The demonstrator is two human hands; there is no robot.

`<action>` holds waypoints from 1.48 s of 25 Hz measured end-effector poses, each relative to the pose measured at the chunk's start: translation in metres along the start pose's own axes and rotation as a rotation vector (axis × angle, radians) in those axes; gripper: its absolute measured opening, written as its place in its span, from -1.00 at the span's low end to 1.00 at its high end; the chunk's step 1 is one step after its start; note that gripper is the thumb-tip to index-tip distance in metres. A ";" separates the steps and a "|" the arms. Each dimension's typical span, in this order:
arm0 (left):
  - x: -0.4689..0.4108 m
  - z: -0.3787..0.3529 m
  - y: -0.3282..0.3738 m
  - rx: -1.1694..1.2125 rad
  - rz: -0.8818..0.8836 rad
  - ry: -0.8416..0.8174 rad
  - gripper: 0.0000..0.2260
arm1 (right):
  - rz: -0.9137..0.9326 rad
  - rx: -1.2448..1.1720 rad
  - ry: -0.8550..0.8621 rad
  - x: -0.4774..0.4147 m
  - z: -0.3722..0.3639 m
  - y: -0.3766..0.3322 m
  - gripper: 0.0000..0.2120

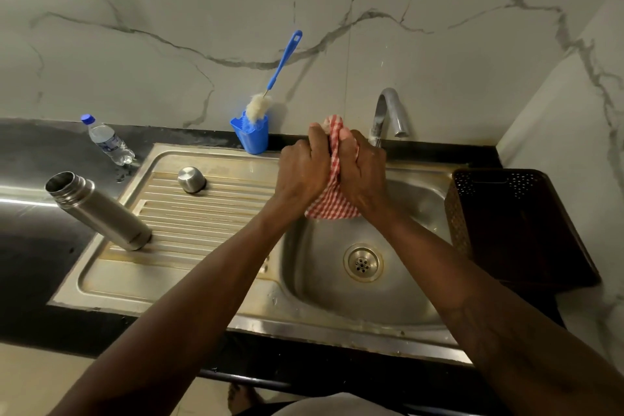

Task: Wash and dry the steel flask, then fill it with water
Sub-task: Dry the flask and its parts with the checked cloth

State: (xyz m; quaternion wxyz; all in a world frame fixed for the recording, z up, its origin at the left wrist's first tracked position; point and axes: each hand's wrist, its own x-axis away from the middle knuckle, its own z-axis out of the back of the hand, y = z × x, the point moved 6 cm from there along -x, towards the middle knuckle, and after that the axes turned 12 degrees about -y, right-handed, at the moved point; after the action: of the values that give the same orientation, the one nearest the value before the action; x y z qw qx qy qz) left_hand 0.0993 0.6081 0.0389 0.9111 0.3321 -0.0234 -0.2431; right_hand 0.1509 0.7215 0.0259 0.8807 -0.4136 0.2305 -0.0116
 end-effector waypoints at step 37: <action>0.021 -0.019 -0.038 0.731 0.489 0.067 -0.59 | -0.159 0.367 -0.169 -0.013 -0.001 -0.021 -0.36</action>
State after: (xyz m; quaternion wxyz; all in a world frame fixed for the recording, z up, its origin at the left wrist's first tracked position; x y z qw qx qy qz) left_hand 0.1050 0.5850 -0.0023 0.7647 0.6250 -0.1561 0.0147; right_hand 0.1425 0.7094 0.0461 0.9538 -0.2625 0.1163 -0.0880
